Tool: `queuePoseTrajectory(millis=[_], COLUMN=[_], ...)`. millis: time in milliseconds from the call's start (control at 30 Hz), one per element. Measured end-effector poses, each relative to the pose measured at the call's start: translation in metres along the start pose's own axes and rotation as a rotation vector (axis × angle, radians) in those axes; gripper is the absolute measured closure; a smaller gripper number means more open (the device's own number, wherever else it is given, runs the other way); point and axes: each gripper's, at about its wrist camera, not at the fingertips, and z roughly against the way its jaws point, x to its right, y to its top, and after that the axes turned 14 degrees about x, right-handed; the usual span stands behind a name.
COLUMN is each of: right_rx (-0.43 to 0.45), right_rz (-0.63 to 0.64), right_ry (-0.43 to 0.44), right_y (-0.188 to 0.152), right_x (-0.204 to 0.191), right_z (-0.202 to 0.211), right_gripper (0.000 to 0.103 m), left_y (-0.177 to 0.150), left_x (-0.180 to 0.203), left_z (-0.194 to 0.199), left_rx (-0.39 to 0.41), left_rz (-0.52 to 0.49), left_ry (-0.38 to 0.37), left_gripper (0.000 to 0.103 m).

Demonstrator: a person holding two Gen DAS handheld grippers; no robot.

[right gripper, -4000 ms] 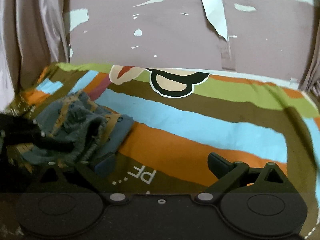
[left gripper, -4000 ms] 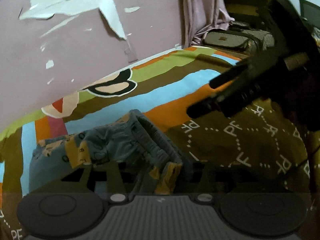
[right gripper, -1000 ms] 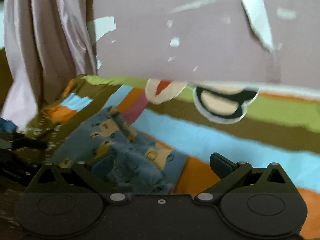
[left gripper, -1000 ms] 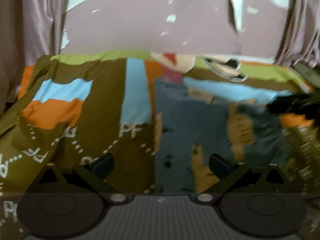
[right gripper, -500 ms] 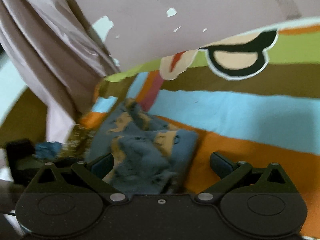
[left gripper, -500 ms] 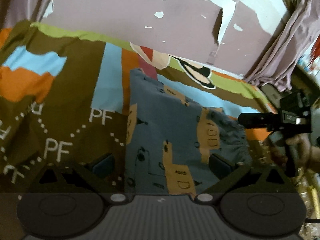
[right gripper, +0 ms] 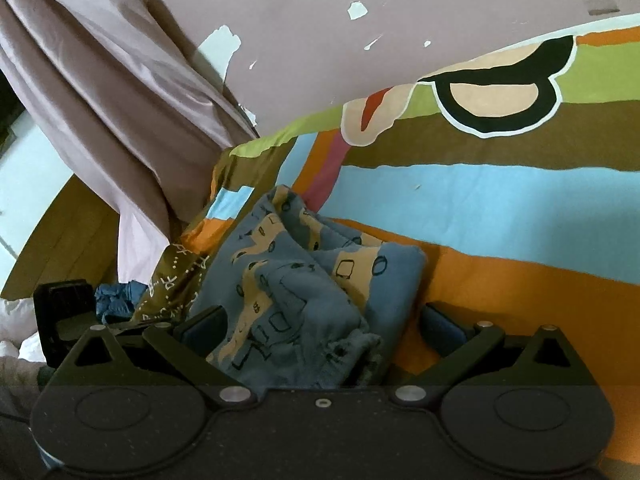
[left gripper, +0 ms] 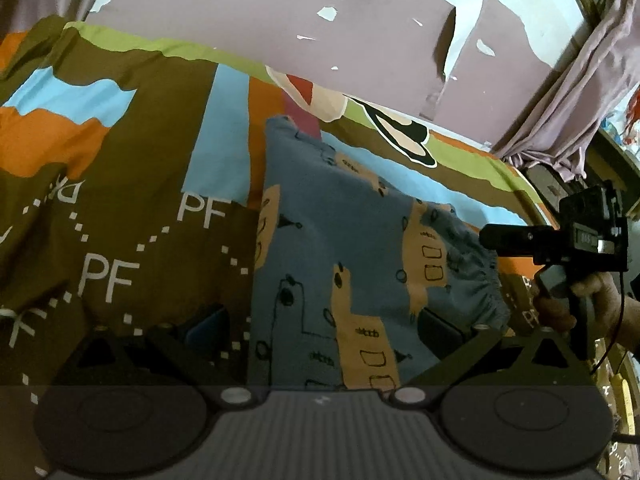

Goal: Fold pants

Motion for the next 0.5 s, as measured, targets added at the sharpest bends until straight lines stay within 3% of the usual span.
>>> queuePoseTrajectory(millis=[100, 167, 300, 400, 500], right_rx=[0.000, 0.002, 0.004, 0.007, 0.007], right_rz=[-0.012, 0.003, 0.038, 0.057, 0.054], right_ry=[0.000, -0.020, -0.070, -0.114, -0.121], right_y=[-0.0005, -0.0012, -0.0024, -0.0033, -0.0042], right_x=[-0.0002, -0.0024, -0.0055, -0.0064, -0.0049], right_z=[-0.0007, -0.0005, 0.0012, 0.0027, 0.0039], right_gripper=[0.002, 0.009, 0.026, 0.047, 0.058], left_y=[0.0003, 0.0007, 0.0005, 0.0003, 0.0005], left_x=[0.0002, 0.0006, 0.0030, 0.0039, 0.0048], left_z=[-0.0003, -0.0004, -0.0008, -0.0014, -0.0021], left_rx=[-0.004, -0.007, -0.009, -0.010, -0.014], left_rz=[-0.005, -0.005, -0.012, -0.017, -0.023], left_ry=[0.002, 0.006, 0.011, 0.015, 0.017], left_gripper=[0.000, 0.000, 0.000, 0.000, 0.000])
